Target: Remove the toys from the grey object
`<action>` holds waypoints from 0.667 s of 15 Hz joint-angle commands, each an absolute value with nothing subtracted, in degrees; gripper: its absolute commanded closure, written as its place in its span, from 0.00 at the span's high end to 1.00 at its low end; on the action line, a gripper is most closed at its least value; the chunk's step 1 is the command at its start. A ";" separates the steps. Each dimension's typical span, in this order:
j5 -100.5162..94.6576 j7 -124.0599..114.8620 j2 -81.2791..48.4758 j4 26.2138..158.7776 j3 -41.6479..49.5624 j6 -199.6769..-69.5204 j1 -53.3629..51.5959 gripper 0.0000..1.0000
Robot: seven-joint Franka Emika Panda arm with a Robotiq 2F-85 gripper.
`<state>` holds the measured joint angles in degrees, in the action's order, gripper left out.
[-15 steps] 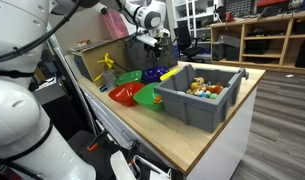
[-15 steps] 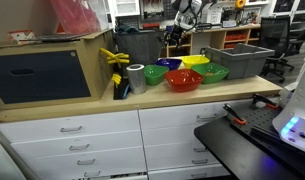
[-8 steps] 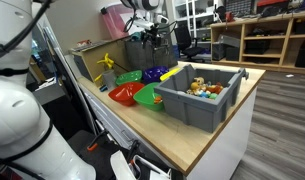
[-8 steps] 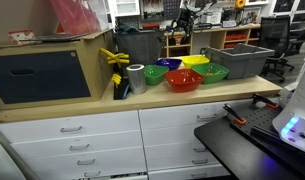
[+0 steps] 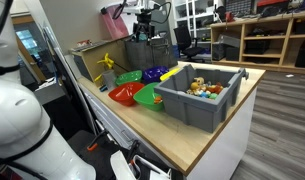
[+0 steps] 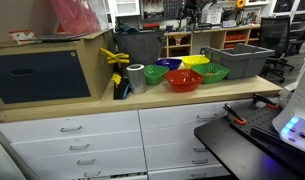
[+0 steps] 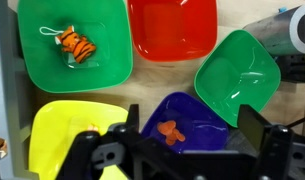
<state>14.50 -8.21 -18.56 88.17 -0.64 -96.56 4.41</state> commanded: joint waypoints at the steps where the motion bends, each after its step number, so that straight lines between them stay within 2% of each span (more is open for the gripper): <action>1: 12.02 -8.78 -11.16 97.21 0.30 -97.38 2.60 1.00; 10: 6.52 -8.95 1.95 115.49 -0.01 -103.31 1.49 1.00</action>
<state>8.54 -8.21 -3.80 108.26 -0.45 -99.80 2.40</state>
